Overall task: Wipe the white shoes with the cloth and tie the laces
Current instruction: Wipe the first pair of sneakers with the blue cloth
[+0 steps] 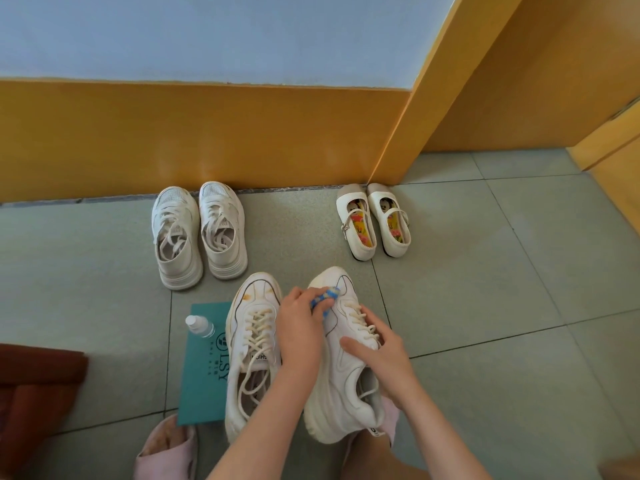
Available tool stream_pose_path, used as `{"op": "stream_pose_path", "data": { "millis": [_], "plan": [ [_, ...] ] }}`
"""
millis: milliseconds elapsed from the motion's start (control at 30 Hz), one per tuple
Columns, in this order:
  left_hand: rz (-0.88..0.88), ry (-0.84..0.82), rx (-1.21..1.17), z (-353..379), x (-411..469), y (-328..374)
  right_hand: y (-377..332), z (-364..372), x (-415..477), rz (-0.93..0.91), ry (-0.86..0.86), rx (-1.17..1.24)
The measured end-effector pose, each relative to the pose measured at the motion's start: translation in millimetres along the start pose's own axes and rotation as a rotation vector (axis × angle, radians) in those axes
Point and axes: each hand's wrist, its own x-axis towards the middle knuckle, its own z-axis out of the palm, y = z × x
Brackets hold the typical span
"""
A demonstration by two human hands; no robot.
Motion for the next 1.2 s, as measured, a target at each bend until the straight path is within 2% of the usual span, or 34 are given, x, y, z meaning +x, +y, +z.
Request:
{"op": "stream_pose_path", "data": {
  "millis": [200, 433, 567, 700, 867, 1200],
  "plan": [
    [-0.050, 0.037, -0.002, 2, -28, -5, 1, -2, 0, 0.007, -0.007, 0.003],
    [-0.163, 0.026, -0.160, -7, -46, -6, 5, -5, -1, -0.003, -0.028, 0.030],
    [-0.118, 0.112, -0.176, -12, -5, 13, 6, -5, -1, 0.000, -0.037, 0.043],
    [-0.110, 0.094, -0.065, 0, 19, 18, 7, -5, -1, 0.001, -0.043, 0.048],
    [-0.062, 0.111, 0.052, 7, 11, 7, 6, -5, 2, -0.008, -0.039, 0.038],
    [-0.062, 0.104, -0.002, 6, -23, -6, 7, -3, 2, -0.004, -0.043, 0.049]
  ]
}}
